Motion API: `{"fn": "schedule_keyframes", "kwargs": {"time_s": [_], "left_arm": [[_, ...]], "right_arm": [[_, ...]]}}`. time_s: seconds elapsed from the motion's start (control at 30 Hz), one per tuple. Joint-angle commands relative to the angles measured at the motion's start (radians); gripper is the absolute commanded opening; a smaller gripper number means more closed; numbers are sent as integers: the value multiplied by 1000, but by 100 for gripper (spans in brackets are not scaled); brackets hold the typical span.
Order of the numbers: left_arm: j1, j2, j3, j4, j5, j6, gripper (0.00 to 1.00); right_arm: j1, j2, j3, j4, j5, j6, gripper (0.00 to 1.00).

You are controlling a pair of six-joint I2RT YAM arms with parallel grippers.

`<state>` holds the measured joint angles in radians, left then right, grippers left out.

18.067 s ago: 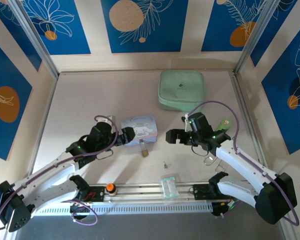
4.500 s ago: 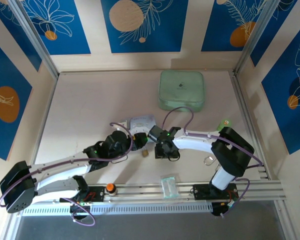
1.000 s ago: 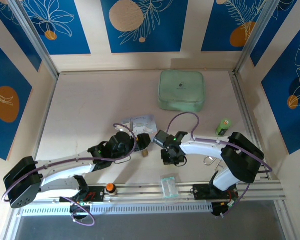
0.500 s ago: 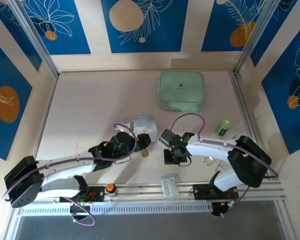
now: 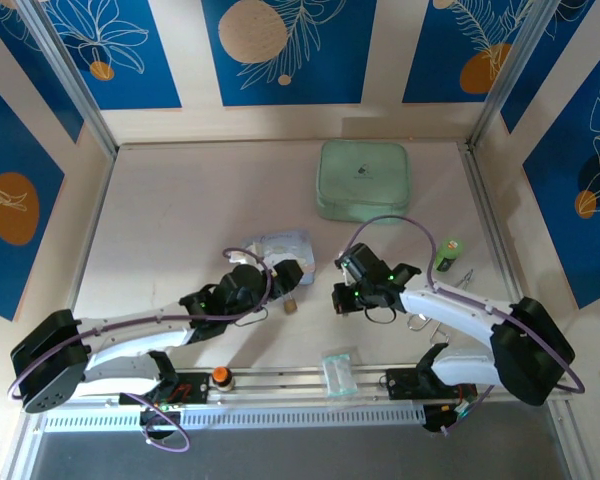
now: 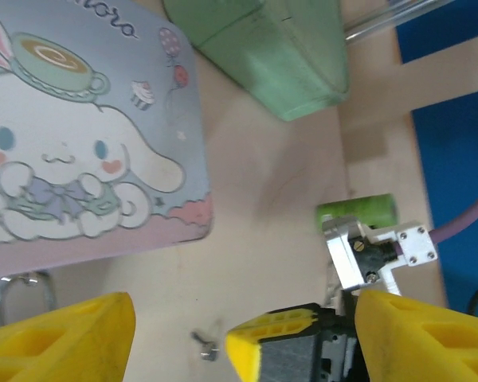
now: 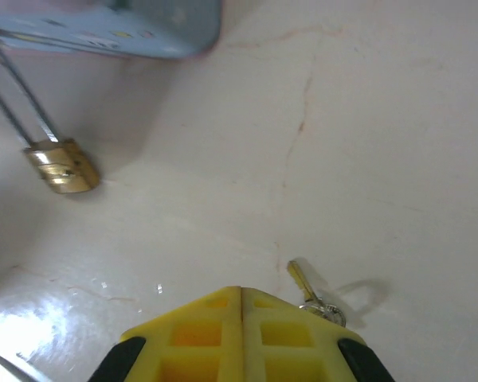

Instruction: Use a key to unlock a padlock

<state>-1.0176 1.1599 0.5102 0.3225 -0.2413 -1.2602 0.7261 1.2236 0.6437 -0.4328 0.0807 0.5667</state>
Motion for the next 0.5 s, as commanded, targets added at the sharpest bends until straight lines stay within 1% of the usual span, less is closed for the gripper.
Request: {"fn": "schedule_keyframes", "kwargs": {"time_s": [0.0,0.07,0.1,0.17,0.2,0.23,0.27,0.33,0.4,0.47], "left_arm": [[-13,-22,-35,111,-30,-146,74],[-13,-25,-44,127,-37,-149,74],[-13,-26,-43,120,-41,-142,74],[-14,-25,-45,103,-43,-141,74],[-15,-20,-47,106,-40,-140,74],[-15,-14,-48,112,-33,-136,74],[-15,-6,-46,117,-21,-129,74],[-19,13,-40,138,-1,-111,74],[-32,36,-31,151,-3,-88,74],[-47,50,-23,148,-14,-81,74]], "right_arm": [[-24,-27,65,-95,-60,-68,0],[-43,-9,91,-155,-49,-53,0],[-52,9,104,-180,-45,-36,7],[-53,50,119,-200,-29,2,32],[-44,70,127,-196,-33,6,39],[-28,84,130,-188,-29,3,43],[-7,98,138,-181,-13,-7,44],[8,125,141,-164,10,-38,42],[-18,157,132,-152,9,-61,40],[-25,177,128,-151,25,-72,39]]}}
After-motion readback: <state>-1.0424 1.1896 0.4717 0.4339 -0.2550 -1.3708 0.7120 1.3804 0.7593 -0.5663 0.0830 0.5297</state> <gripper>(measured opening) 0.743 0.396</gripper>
